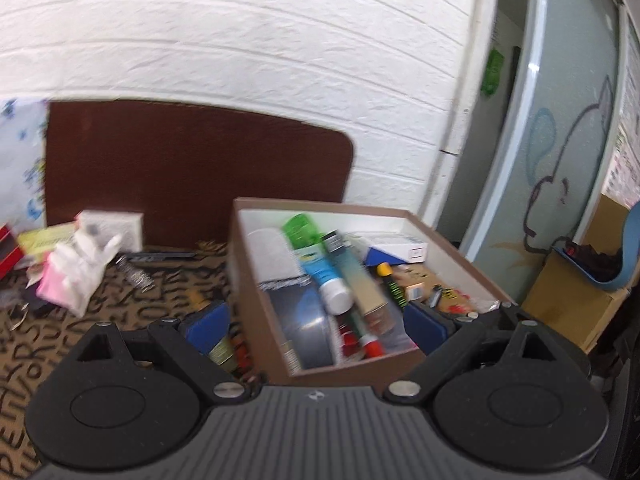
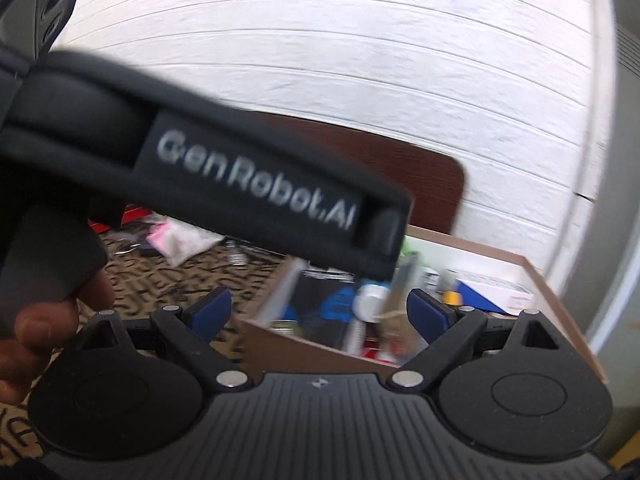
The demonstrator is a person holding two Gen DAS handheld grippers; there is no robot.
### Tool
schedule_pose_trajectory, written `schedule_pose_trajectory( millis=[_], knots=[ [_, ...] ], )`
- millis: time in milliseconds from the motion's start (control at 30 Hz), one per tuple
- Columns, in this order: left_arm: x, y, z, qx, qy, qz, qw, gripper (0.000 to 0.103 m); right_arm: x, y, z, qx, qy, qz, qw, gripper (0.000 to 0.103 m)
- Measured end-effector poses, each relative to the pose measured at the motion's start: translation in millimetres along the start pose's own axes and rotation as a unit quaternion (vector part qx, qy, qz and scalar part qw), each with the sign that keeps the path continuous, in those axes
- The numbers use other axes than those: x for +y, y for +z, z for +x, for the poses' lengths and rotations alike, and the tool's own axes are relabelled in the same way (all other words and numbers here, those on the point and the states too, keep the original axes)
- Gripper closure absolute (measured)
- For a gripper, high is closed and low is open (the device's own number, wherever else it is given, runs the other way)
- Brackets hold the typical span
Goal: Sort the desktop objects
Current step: 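Withdraw the left gripper from the cardboard box toward the white glove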
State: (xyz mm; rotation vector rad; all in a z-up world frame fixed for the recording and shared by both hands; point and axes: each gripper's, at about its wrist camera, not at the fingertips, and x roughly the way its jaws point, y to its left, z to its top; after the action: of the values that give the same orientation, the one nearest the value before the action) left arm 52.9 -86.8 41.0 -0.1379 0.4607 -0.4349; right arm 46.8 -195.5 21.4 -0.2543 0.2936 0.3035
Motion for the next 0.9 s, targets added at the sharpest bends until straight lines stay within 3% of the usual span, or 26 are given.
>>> schedule_pose_trajectory(
  millis=[433,733,900],
  knots=[
    [111.8,-38.7,-18.9,0.02,0.076,-0.112,0.9906,0.007,84.5,-3.3,48.3,0.044,0.087,-0.062,0.993,0.011],
    [172.6,-31.9,2.4,0.015,0.12,-0.152,0.981,0.007,106.7,0.1,102.0,0.058,0.102,-0.084,0.99,0.013],
    [200.4,-20.4,25.6,-0.001,0.132,-0.158,0.9787,0.009,112.6,1.6,135.6,0.069,0.108,-0.072,0.989,0.02]
  ],
)
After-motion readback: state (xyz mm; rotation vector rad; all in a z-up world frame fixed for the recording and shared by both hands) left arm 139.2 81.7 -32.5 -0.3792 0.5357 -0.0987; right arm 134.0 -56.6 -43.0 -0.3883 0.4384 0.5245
